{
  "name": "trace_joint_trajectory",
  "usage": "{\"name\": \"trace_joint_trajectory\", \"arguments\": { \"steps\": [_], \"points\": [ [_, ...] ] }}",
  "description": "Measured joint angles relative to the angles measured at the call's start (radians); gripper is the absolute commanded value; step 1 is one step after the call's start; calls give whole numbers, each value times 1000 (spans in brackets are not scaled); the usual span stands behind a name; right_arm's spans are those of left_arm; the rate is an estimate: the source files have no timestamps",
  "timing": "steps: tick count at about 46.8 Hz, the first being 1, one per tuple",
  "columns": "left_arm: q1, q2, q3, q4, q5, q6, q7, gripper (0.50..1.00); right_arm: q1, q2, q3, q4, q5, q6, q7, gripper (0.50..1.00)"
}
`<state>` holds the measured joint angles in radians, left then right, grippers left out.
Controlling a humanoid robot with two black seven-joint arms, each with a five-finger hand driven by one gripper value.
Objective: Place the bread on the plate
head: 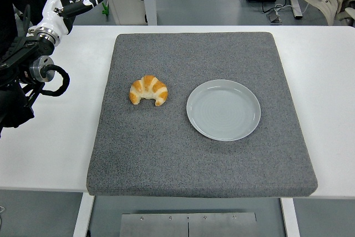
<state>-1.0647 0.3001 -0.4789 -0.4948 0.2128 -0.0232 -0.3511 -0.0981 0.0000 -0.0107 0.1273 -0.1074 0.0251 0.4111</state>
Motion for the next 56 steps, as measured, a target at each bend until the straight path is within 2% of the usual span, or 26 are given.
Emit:
{"name": "trace_joint_trajectory", "arguments": {
  "steps": [12, 17, 25, 33, 47, 56],
  "points": [
    [-7, 47, 18, -56, 168, 0, 1, 968, 0, 0, 0, 0, 0, 0, 0, 1000],
    [-16, 76, 37, -111, 244, 2, 10, 966, 0, 0, 0, 0, 0, 0, 0, 1000],
    [-28, 131, 152, -220, 368, 2, 73, 966, 1, 0, 0, 0, 0, 0, 0, 1000],
    [-44, 145, 214, -288, 411, 4, 149, 966, 0, 0, 0, 0, 0, 0, 0, 1000],
    [-52, 242, 255, -515, 646, 8, 192, 965, 0, 0, 0, 0, 0, 0, 0, 1000],
    [-46, 251, 255, -559, 800, 7, 237, 965, 0, 0, 0, 0, 0, 0, 0, 1000]
  ]
}}
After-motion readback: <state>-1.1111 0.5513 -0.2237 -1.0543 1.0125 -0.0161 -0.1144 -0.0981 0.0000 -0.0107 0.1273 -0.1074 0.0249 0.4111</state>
